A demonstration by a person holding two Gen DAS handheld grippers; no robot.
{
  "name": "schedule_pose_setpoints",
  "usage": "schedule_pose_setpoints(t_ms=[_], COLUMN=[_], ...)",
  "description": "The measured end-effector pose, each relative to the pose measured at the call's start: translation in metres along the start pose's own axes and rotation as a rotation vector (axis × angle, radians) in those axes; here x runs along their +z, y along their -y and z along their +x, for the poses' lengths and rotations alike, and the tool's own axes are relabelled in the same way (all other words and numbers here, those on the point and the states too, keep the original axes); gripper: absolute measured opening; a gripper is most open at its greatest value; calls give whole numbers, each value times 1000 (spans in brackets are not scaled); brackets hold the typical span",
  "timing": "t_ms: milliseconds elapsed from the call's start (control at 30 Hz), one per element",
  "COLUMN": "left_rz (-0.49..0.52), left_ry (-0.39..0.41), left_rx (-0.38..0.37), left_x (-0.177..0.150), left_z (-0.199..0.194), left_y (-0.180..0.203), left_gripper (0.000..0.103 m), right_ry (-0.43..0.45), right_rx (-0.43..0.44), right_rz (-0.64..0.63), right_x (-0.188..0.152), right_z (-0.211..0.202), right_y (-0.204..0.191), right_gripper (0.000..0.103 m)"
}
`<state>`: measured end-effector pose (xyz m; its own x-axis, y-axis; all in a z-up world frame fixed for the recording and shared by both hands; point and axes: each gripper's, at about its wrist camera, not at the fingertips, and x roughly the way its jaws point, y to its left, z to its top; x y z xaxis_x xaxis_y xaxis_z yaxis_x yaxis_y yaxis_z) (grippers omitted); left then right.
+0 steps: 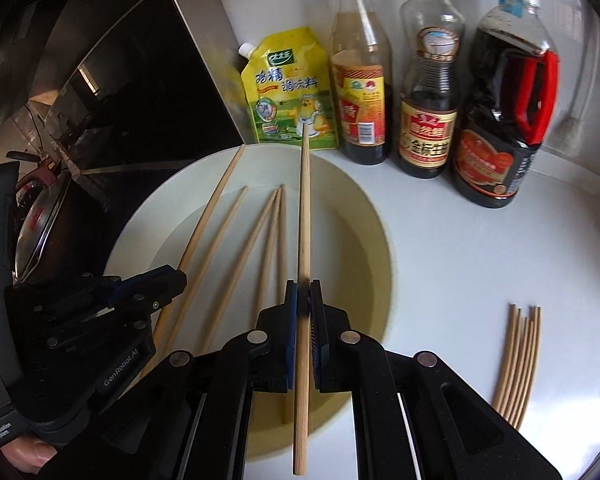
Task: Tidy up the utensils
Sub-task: 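Lift and carry both held chopsticks over the white basin, then open both tools to release the chopsticks into the basin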
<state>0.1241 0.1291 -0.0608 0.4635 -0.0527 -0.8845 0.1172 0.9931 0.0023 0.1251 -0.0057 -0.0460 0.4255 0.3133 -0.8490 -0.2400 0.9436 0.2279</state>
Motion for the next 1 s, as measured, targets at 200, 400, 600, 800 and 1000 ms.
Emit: schedule_pose_setpoints(t_ms=[200, 400, 600, 800, 1000], left_rz=[1, -7, -12, -5, -14], left_ry=[-29, -49, -58, -40, -37], left_rx=[-15, -40, -50, -54, -46], left_x=[-4, -9, -7, -8, -10], left_z=[18, 26, 26, 20, 14], left_y=[-16, -19, -18, -17, -22], left_gripper=[7, 8, 8, 20, 23], right_ry=[-70, -126, -125, -109, -75], right_rx=[11, 8, -11, -20, -39], right_rz=[13, 36, 34, 59, 47], right_x=[3, -2, -5, -6, -5], right_z=[32, 49, 48, 42, 31], right_y=[-16, -17, -17, -11, -13], right_gripper=[6, 6, 6, 13, 16])
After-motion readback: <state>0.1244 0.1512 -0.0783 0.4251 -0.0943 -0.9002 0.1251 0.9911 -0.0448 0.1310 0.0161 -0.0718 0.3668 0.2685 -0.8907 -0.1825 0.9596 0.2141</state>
